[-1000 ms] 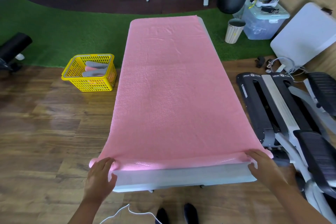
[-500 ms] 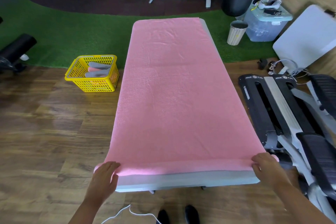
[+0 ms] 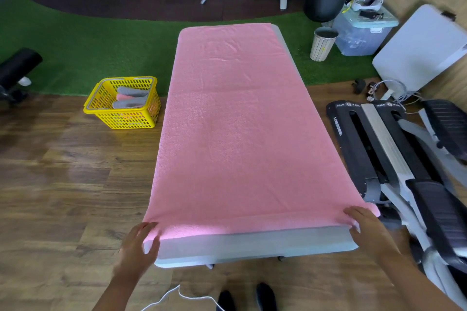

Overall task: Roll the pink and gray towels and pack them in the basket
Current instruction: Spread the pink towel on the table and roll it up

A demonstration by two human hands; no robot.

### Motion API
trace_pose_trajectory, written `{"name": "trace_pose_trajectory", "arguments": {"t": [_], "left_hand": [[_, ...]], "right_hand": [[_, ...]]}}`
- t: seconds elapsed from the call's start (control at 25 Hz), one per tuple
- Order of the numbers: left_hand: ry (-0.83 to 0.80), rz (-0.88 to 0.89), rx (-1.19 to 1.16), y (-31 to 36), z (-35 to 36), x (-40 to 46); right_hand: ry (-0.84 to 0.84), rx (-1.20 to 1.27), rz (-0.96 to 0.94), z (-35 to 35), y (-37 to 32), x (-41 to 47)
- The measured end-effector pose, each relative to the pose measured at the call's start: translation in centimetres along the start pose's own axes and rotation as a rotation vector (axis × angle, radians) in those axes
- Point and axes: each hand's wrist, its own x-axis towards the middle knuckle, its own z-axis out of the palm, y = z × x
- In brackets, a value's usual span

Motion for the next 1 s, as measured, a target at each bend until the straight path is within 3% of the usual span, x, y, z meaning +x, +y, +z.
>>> {"name": "trace_pose_trajectory", "arguments": {"t": [0.12, 0.32, 0.4, 0.56, 0.72, 0.88, 1.0], "left_hand": [[-0.071, 0.034, 0.088, -1.1, 0.0, 0.3], [-0.01, 0.097, 0.26, -0.9, -0.5, -0.6], [-0.06, 0.143, 0.311, -0.9, -1.2, -0.8], [-0.044, 0.076, 0.359, 0.5, -1.0, -0.7], [0.001, 0.173, 0.317, 2.2, 0.3, -1.1], [-0.029, 0.105, 0.298, 2.0, 1.5, -1.0], [-0.066, 0.07, 0.303, 2.5, 1.8, -0.8]], "right_hand": [[0.007, -0.057, -0.024, 0.3, 0.3, 0.5], [0.048, -0.227, -0.125, -0.3, 0.5, 0.4], [0.035, -0.243, -0.131, -0.7, 0.3, 0.3], [0.048, -0.286, -0.106, 0.2, 0.6, 0.4], [0.025, -0.219, -0.096, 0.5, 0.5, -0.3], [0.066, -0.07, -0.09, 0.5, 0.2, -1.2], [0.079, -0.098, -0.085, -0.1, -0.5, -1.0]]}}
